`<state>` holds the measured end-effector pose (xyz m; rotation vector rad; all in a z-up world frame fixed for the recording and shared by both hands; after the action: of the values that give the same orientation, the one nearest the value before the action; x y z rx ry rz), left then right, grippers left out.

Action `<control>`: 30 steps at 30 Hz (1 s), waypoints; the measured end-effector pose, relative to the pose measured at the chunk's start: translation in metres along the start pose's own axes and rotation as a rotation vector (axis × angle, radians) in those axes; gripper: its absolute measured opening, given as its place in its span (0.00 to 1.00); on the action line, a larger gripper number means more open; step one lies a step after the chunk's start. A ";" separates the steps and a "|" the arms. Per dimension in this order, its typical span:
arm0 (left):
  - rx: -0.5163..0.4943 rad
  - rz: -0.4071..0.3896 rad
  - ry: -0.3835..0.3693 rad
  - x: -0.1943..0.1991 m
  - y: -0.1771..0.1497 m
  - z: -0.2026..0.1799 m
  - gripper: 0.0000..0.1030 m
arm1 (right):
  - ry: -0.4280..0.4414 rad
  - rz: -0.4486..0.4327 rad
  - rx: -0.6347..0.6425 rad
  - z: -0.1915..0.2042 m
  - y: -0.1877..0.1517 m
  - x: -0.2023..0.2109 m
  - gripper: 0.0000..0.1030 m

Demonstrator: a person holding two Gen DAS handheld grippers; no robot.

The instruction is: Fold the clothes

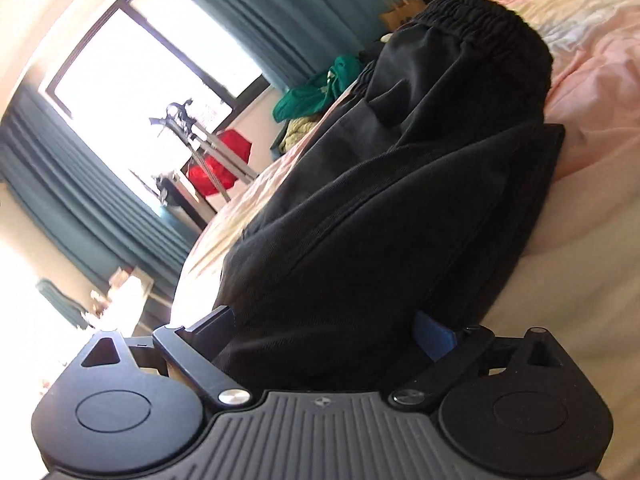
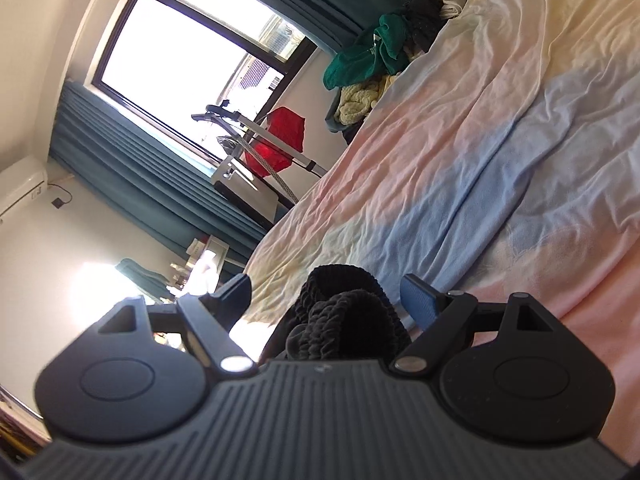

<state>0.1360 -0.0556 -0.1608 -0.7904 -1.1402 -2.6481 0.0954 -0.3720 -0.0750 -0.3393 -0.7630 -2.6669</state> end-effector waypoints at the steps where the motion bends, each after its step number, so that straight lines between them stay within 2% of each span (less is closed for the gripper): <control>1: 0.050 0.000 -0.013 -0.001 0.000 0.008 0.91 | 0.042 0.003 -0.036 0.000 0.001 0.002 0.82; 2: 0.074 -0.003 -0.018 -0.001 0.003 0.014 0.91 | 0.071 0.014 -0.061 0.000 0.000 0.002 0.81; 5: 0.104 -0.006 -0.019 -0.005 0.023 0.026 0.91 | 0.067 0.100 -0.060 0.003 -0.012 -0.010 0.82; 9: 0.130 -0.013 -0.020 0.018 0.016 0.019 0.90 | 0.029 0.161 -0.004 0.010 -0.032 -0.028 0.81; 10: 0.132 -0.013 -0.016 0.020 0.016 0.015 0.90 | 0.018 0.178 0.022 0.013 -0.038 -0.034 0.76; 12: 0.135 -0.011 -0.009 0.024 0.016 0.005 0.90 | -0.014 0.198 0.081 0.018 -0.047 -0.045 0.72; 14: 0.141 -0.010 -0.007 0.033 0.017 -0.001 0.90 | -0.046 0.185 0.129 0.023 -0.051 -0.055 0.53; 15: 0.145 -0.011 -0.008 0.038 0.016 -0.005 0.90 | -0.064 0.175 0.151 0.025 -0.051 -0.059 0.32; 16: 0.149 -0.012 -0.009 0.043 0.015 -0.009 0.90 | -0.079 0.165 0.178 0.028 -0.051 -0.064 0.18; 19: 0.144 -0.020 -0.001 0.055 0.010 -0.022 0.91 | -0.072 0.132 0.273 0.053 -0.045 -0.077 0.13; 24: 0.160 -0.039 0.011 0.061 0.008 -0.028 0.91 | 0.064 0.059 0.422 0.119 -0.021 -0.083 0.12; 27: 0.141 -0.054 0.028 0.063 0.009 -0.028 0.91 | 0.052 0.027 0.432 0.118 0.003 -0.099 0.12; 30: 0.159 -0.044 0.027 0.061 0.007 -0.025 0.91 | -0.082 0.083 0.375 0.060 0.009 -0.129 0.12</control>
<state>0.0765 -0.0743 -0.1385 -0.7062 -1.3558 -2.5546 0.2250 -0.3131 -0.0625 -0.3726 -1.2201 -2.3784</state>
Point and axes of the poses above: each gripper's, at about its wrist camera, not at the fingertips, and x roughly against the way its jaws point, z to its left, y to its top, the point moved 8 cm from there along -x, roughly the way its jaws point, and after that the axes turned 4 degrees about -y, right-handed, at the moved point
